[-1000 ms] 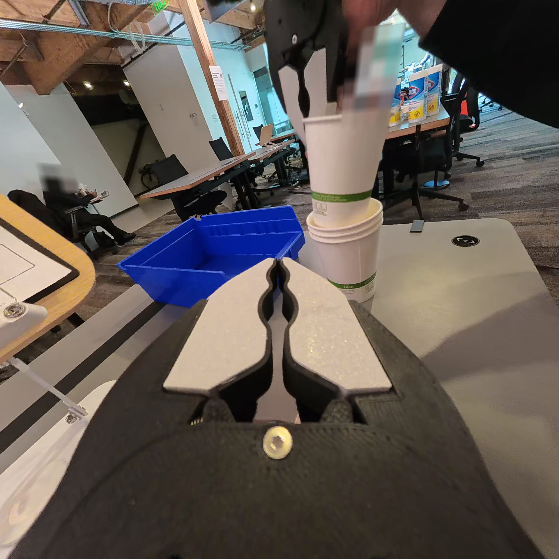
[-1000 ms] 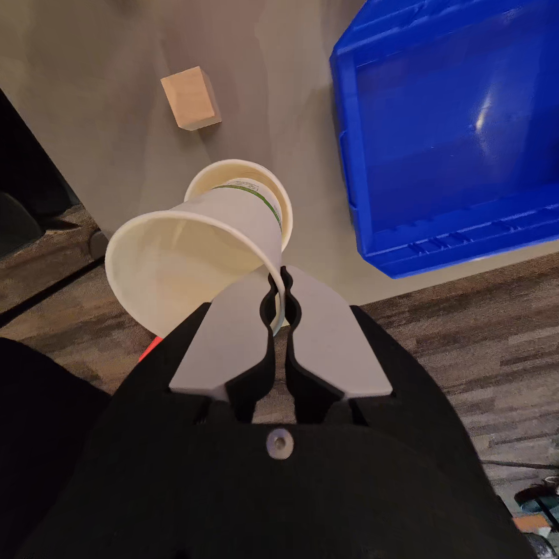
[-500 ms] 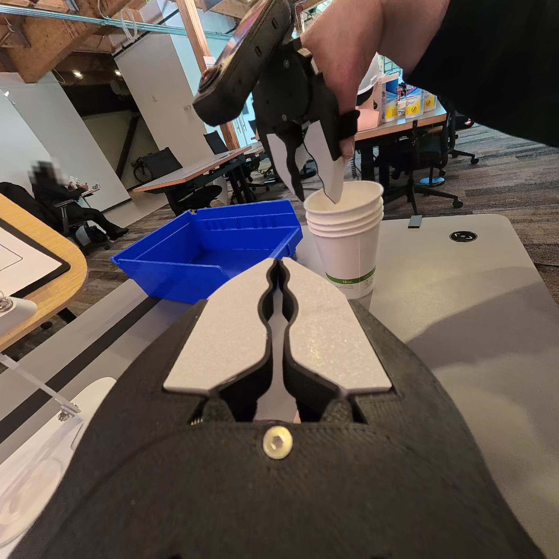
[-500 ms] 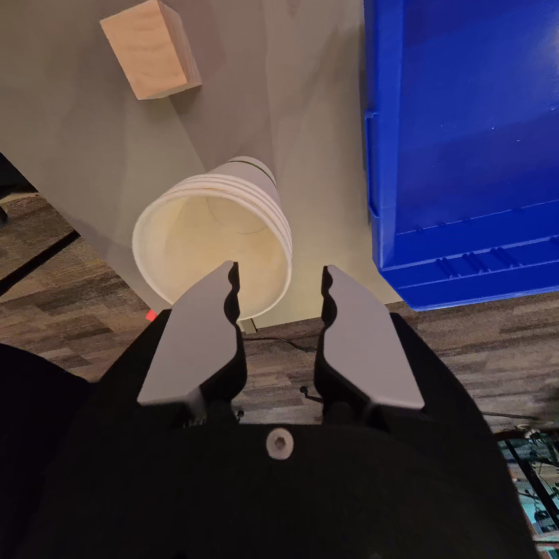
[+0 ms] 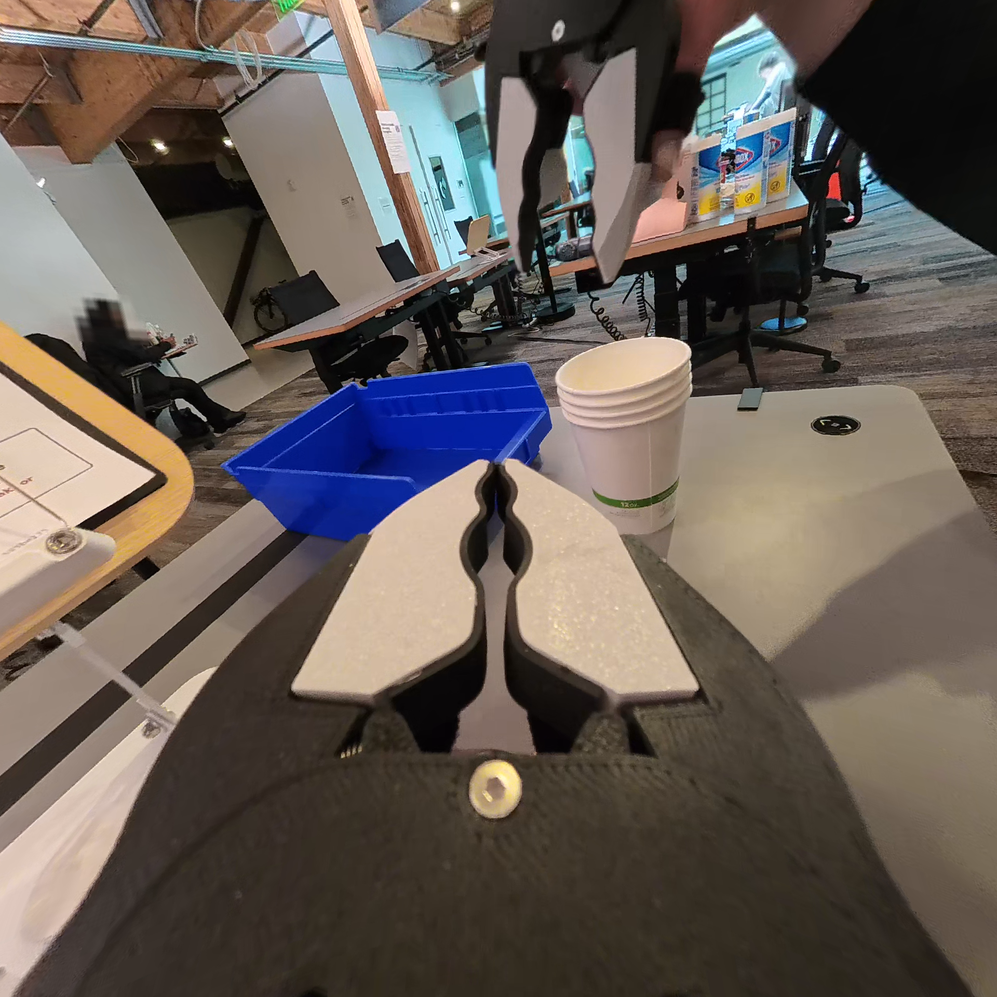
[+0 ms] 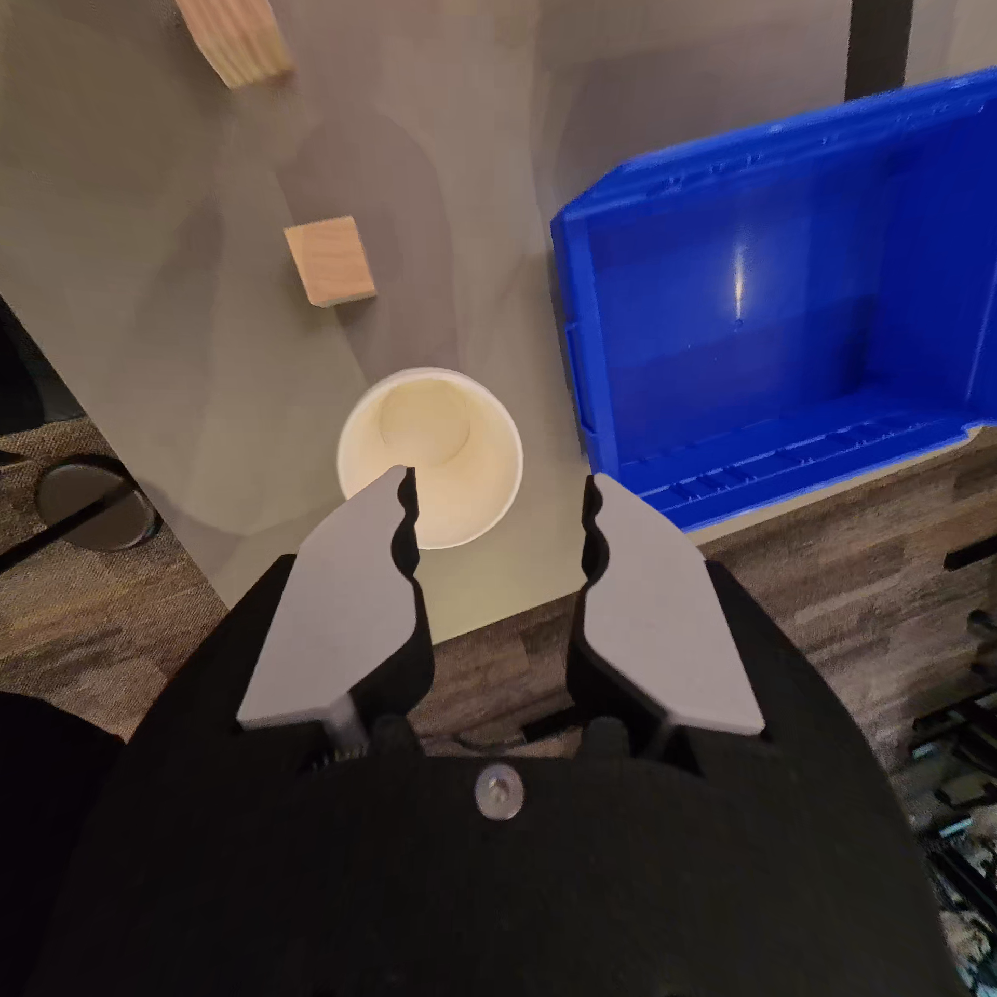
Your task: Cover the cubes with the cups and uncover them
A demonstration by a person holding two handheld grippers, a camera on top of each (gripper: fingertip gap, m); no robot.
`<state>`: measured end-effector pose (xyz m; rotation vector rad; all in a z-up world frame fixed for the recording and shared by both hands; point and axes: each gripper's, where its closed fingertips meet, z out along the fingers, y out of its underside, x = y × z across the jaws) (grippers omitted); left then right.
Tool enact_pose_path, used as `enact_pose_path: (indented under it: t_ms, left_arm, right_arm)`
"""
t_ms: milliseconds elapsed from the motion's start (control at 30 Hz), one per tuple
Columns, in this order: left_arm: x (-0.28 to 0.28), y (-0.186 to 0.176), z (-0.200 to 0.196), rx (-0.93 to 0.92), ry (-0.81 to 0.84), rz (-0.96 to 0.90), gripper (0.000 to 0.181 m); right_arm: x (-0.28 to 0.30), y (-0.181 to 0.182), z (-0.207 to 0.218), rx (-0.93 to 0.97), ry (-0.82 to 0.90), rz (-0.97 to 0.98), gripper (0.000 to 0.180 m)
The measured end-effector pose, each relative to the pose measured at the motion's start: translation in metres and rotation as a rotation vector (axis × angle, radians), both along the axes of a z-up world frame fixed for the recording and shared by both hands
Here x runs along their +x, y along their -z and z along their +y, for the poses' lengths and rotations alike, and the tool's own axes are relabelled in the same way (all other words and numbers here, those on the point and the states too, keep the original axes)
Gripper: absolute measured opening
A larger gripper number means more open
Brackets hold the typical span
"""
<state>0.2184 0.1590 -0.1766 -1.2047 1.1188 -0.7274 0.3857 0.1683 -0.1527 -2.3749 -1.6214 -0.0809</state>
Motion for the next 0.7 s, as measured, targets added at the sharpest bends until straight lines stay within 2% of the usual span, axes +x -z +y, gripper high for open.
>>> enact_pose_path:
  t_ms: [167, 433, 700]
  left_arm:
    - [-0.016, 0.003, 0.005, 0.014, -0.028, 0.027, 0.0]
    - [-0.032, 0.005, 0.006, 0.023, -0.047, 0.042, 0.0]
    - [-0.045, 0.016, 0.0, 0.019, -0.069, 0.07, 0.0]
  right_arm:
    - [-0.003, 0.007, -0.024, 0.057, -0.003, 0.031, 0.071]
    - [-0.017, 0.032, -0.072, 0.094, -0.057, 0.137, 0.069]
    - [-0.018, 0.077, -0.071, -0.017, -0.086, -0.012, 0.058]
